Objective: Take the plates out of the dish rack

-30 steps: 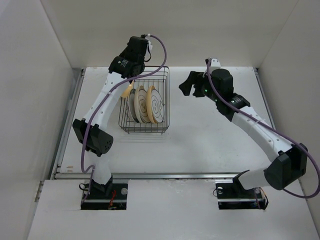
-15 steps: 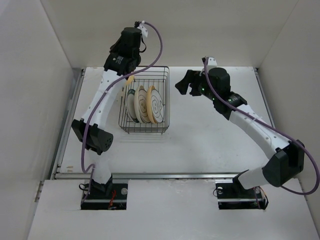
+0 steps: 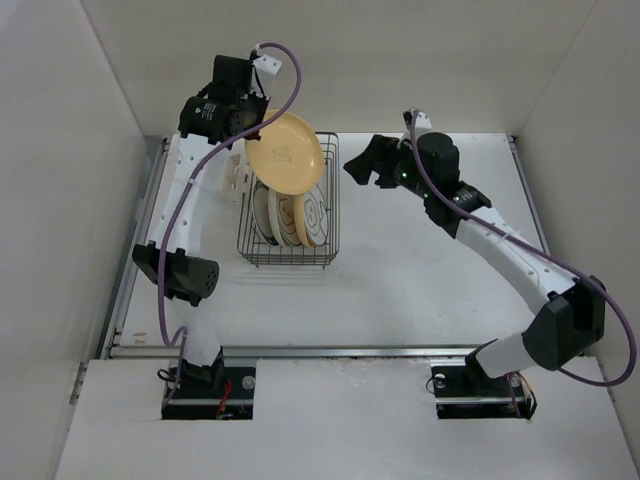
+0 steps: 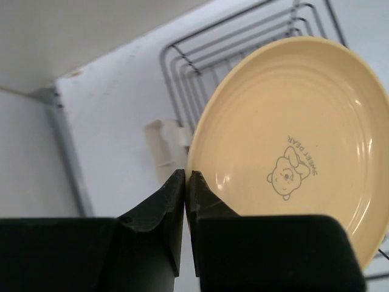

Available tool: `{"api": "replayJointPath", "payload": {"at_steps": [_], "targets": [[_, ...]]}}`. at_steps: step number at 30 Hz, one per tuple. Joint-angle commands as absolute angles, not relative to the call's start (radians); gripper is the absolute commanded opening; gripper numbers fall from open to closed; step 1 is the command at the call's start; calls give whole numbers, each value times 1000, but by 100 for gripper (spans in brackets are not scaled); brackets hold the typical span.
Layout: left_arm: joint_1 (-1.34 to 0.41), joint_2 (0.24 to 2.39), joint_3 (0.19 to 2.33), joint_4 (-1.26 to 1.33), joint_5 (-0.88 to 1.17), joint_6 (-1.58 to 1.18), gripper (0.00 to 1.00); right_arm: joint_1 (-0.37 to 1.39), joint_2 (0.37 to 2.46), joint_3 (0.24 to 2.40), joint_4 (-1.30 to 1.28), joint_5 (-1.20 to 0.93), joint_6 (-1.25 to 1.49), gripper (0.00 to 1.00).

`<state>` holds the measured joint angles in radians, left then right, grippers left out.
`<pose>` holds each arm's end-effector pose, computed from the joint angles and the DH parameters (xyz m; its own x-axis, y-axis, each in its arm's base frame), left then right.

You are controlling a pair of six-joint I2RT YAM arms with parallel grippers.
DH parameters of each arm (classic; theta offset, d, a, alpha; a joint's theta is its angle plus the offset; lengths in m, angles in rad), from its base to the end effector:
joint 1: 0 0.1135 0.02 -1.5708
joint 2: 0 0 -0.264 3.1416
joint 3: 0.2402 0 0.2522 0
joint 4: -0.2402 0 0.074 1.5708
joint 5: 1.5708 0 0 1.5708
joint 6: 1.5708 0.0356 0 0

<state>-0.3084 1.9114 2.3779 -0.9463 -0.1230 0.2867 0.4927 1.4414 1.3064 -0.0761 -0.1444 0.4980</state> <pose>0.3796 -0.1163 0.4756 -0.3660 0.4111 -0.8349 0.3139 0.8991 0.3052 0.3003 0.1670 0.3789 -0.4450 0.2976 -0.8446 -0.4319 0.7549 0.4936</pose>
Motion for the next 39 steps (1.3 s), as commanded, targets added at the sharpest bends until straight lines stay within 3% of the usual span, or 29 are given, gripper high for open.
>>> {"api": "replayJointPath", "payload": {"at_steps": [1, 8, 14, 18, 19, 22, 26, 29, 30, 33, 39], "targets": [[-304, 1858, 2301, -990, 162, 175, 0, 503, 1477, 1364, -8, -179, 522, 91], [-295, 1833, 2261, -968, 353, 112, 0, 503, 1572, 1385, -25, -264, 545, 90], [-295, 1824, 2249, -959, 371, 87, 0, 503, 1614, 1381, -25, -235, 554, 87], [-295, 1813, 2223, -950, 393, 87, 0, 492, 1635, 1371, -25, -290, 554, 58], [-295, 1813, 2223, -950, 381, 87, 0, 492, 1635, 1371, -15, -304, 554, 32], [-295, 1813, 2223, -950, 353, 87, 0, 492, 1635, 1371, -15, -313, 563, 1], [-295, 1813, 2223, -950, 333, 97, 2, 483, 1614, 1362, -5, -313, 574, 0], [-295, 1813, 2244, -950, 295, 97, 42, 472, 1591, 1353, -5, -273, 621, 0], [-295, 1813, 2244, -950, 284, 106, 70, 450, 1574, 1353, -5, -235, 643, 0], [-295, 1801, 2269, -950, 235, 106, 99, 404, 1539, 1330, -14, -190, 739, 0], [-295, 1776, 2278, -974, 40, 127, 100, 256, 1454, 1299, -202, 86, 896, 0]]}}
